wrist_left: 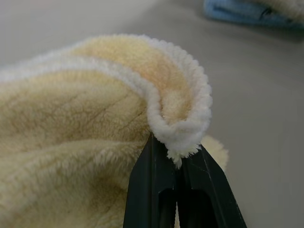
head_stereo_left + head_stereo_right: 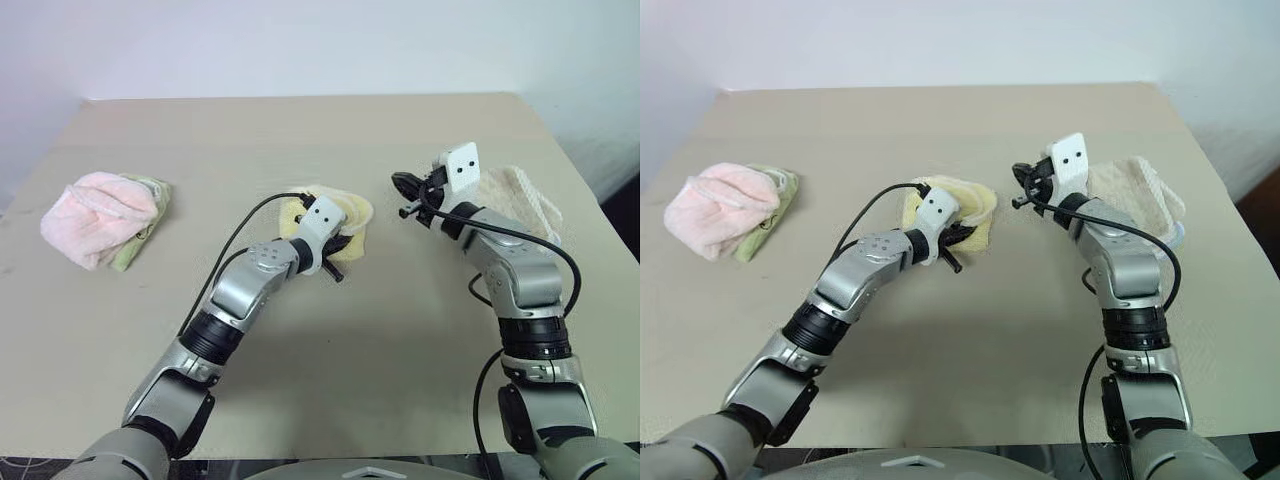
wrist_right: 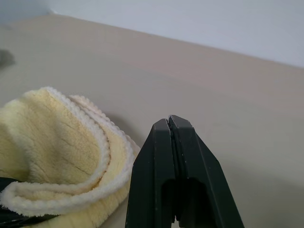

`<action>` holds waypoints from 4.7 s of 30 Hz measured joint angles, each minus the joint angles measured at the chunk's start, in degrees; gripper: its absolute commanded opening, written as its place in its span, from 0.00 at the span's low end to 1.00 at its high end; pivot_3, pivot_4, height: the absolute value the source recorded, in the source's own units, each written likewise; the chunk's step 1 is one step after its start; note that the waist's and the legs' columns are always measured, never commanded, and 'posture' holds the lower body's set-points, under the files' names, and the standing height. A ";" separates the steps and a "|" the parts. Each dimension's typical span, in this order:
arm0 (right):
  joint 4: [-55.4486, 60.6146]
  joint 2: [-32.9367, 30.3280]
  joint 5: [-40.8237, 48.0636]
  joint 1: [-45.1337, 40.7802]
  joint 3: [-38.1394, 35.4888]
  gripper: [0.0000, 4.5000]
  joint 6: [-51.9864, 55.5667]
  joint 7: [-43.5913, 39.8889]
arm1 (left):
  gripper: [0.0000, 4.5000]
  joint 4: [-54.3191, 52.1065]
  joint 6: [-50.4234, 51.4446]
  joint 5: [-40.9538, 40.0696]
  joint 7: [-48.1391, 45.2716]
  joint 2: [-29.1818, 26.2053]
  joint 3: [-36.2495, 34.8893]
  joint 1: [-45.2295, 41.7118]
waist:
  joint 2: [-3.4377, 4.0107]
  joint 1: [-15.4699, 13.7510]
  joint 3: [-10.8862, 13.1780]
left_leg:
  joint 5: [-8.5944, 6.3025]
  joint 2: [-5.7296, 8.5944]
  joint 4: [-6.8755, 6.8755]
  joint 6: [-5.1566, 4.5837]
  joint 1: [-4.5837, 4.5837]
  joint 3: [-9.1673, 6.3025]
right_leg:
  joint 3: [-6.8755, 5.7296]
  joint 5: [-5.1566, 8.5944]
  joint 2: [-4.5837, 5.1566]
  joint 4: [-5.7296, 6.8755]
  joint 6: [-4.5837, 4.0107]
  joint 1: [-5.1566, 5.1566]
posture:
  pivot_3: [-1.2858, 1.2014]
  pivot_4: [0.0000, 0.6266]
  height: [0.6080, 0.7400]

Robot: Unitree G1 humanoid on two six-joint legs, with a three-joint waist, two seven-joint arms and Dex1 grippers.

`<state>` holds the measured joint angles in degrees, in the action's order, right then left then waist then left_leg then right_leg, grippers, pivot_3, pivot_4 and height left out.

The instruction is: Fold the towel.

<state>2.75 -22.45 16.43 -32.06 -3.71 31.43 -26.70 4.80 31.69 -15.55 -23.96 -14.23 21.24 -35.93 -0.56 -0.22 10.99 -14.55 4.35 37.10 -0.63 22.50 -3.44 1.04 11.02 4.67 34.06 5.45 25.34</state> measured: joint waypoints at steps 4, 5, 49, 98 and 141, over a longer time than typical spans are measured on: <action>0.90 -0.02 0.09 0.57 -0.01 0.00 0.34 0.37 | 0.51 -0.69 -0.04 -0.38 -1.44 1.16 -3.23 0.27 | 0.00 -0.09 0.00 | 0.00 0.00 0.02 0.00 0.00 0.00 | -0.01 0.00 0.00 0.00 0.00 -0.01 | 0.52 0.24 0.93; 0.98 -0.02 0.10 0.73 0.03 0.00 0.37 0.37 | 0.60 -1.34 0.05 -0.89 -1.93 1.35 -4.45 0.59 | 0.00 -0.07 0.00 | 0.00 0.00 0.02 0.00 0.00 0.00 | 0.00 0.00 0.00 0.00 0.00 -0.01 | 0.52 0.24 0.93; 2.32 7.89 2.49 4.18 6.69 0.19 5.52 -2.15 | 0.00 -9.71 -2.50 -3.09 -1.49 -5.66 -25.65 8.95 | -0.03 0.25 -0.04 | -0.01 -0.02 0.00 0.02 -0.04 -0.03 | 0.00 -0.04 -0.02 0.13 0.05 0.06 | 0.52 0.24 0.93; -11.63 21.36 23.29 -6.90 -15.18 0.00 34.66 12.87 | 0.00 -12.04 -5.12 2.39 -5.89 -12.75 -24.17 16.95 | 0.01 1.20 -0.04 | -0.01 -0.10 -0.04 0.02 -0.05 -0.01 | 0.01 -0.06 0.02 0.13 0.01 0.07 | 0.52 0.24 0.93; 8.63 4.06 41.26 6.63 -44.76 0.99 27.31 40.14 | 0.00 -7.02 -7.39 3.62 -9.43 -7.66 -17.71 13.09 | 0.03 0.85 -0.04 | 0.00 -0.15 0.05 -0.04 -0.02 0.09 | 0.07 -0.03 0.01 0.03 0.03 -0.05 | 0.52 0.24 0.93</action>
<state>11.38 -18.40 57.69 -25.43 -48.47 58.74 13.44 -2.22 24.30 -11.93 -33.39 -21.88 3.52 -22.84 -0.53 0.62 10.94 -14.54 4.20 37.14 -0.67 22.49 -3.36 1.11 10.99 4.68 34.09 5.48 25.29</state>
